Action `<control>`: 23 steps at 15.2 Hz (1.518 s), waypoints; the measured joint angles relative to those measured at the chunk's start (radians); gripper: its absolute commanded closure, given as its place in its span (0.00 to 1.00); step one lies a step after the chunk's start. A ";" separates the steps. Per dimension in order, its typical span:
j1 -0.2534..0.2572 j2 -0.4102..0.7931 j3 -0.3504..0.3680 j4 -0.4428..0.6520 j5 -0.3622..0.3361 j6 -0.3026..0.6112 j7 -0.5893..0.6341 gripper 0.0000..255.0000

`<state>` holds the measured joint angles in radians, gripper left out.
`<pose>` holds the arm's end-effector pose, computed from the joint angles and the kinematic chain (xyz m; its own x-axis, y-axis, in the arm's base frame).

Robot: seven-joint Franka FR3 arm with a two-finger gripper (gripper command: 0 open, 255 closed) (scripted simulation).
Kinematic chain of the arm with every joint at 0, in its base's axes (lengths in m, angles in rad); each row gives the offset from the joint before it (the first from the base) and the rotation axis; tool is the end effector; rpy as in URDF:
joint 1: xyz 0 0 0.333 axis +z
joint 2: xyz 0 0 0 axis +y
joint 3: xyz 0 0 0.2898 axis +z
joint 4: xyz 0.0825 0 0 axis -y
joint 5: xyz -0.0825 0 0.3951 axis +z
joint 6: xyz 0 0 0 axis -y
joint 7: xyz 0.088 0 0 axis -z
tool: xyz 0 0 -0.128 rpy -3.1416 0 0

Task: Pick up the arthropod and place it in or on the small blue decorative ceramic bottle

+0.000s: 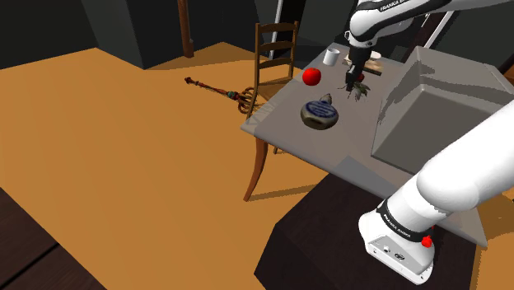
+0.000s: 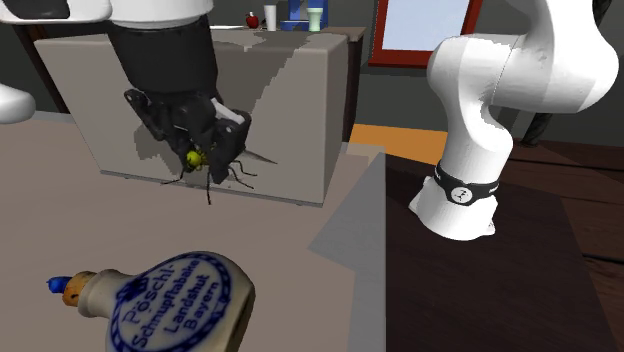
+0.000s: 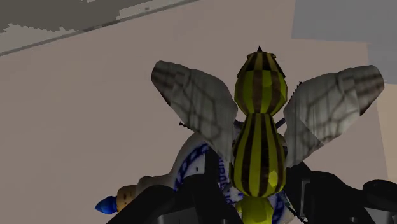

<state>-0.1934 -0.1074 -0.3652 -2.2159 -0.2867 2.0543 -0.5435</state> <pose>0.4260 -0.2906 0.3640 0.9790 0.1156 -0.1679 0.1395 -0.9806 0.1380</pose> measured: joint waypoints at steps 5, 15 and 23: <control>0.004 0.199 -0.002 0.217 0.083 -0.022 -0.045 1.00; -0.010 0.370 0.009 0.338 0.145 0.021 -0.065 1.00; -0.014 0.406 0.012 0.303 0.152 0.091 -0.059 1.00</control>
<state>-0.2072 0.2983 -0.3529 -1.9132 -0.1344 2.1449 -0.6022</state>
